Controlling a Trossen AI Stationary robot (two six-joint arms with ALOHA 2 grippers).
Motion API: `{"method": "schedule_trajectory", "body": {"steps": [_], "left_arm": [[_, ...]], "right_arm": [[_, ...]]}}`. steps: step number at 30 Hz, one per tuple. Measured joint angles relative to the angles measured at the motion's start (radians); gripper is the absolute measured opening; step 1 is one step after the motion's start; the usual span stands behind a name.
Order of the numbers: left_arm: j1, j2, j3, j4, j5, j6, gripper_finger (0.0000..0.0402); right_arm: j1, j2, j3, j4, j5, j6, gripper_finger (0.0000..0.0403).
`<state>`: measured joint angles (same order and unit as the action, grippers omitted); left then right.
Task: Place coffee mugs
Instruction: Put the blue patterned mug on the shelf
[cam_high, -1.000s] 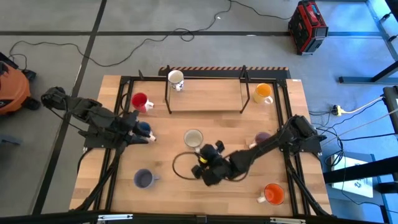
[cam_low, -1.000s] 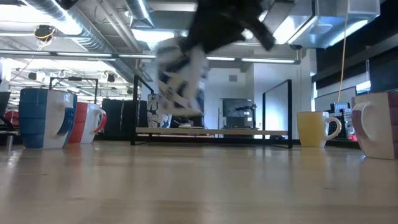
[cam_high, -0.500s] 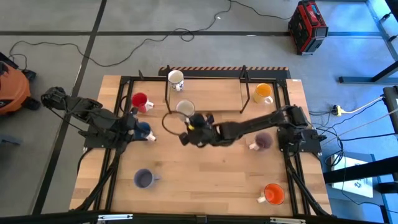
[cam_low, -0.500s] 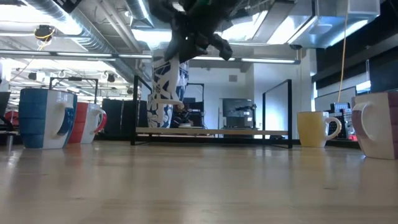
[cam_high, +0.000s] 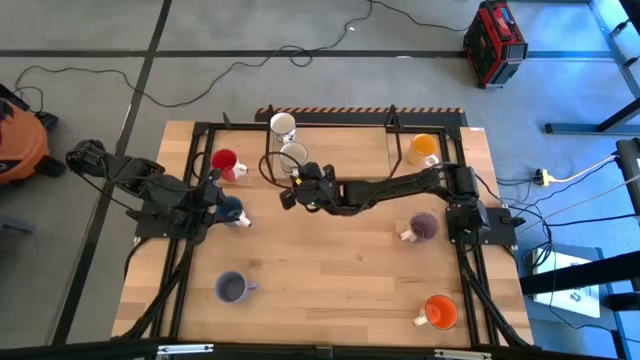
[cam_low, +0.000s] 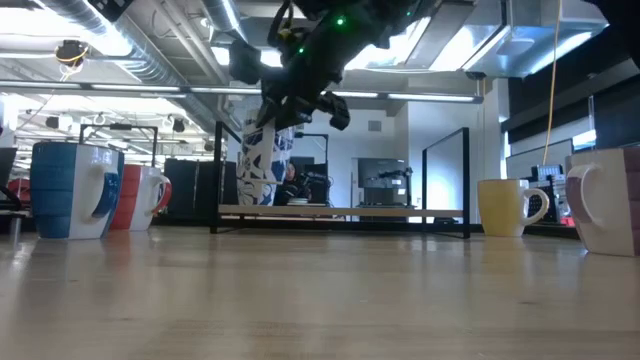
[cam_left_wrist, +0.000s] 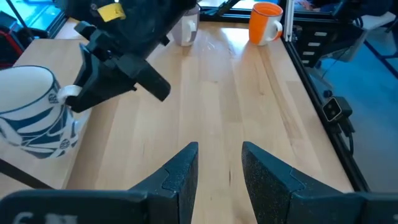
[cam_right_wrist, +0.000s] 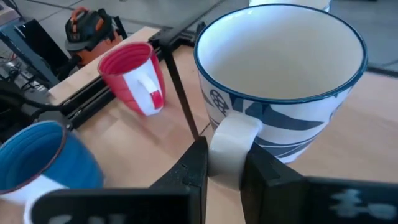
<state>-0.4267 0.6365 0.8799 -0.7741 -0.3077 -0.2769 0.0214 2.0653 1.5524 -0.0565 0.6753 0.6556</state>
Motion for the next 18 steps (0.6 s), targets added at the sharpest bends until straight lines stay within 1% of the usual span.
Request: {"method": "schedule_trajectory", "body": {"steps": [5, 8, 16, 18], "left_arm": [[0.0, 0.0, 0.0, 0.0, 0.0, 0.0, 0.0118], [0.0, 0.0, 0.0, 0.0, -0.004, 0.0, 0.0118], [0.0, 0.005, 0.0, 0.001, -0.017, 0.0, 0.0118], [0.0, 0.005, 0.0, 0.001, -0.02, 0.0, 0.0118]], "right_arm": [[-0.023, 0.006, 0.0, 0.014, 0.008, -0.038, 0.0041], [-0.027, 0.021, 0.0, 0.052, 0.001, -0.084, 0.0041], [-0.034, 0.079, 0.0, 0.137, 0.001, -0.073, 0.0041], [-0.036, 0.094, 0.002, 0.182, -0.017, -0.074, 0.0041]]}}
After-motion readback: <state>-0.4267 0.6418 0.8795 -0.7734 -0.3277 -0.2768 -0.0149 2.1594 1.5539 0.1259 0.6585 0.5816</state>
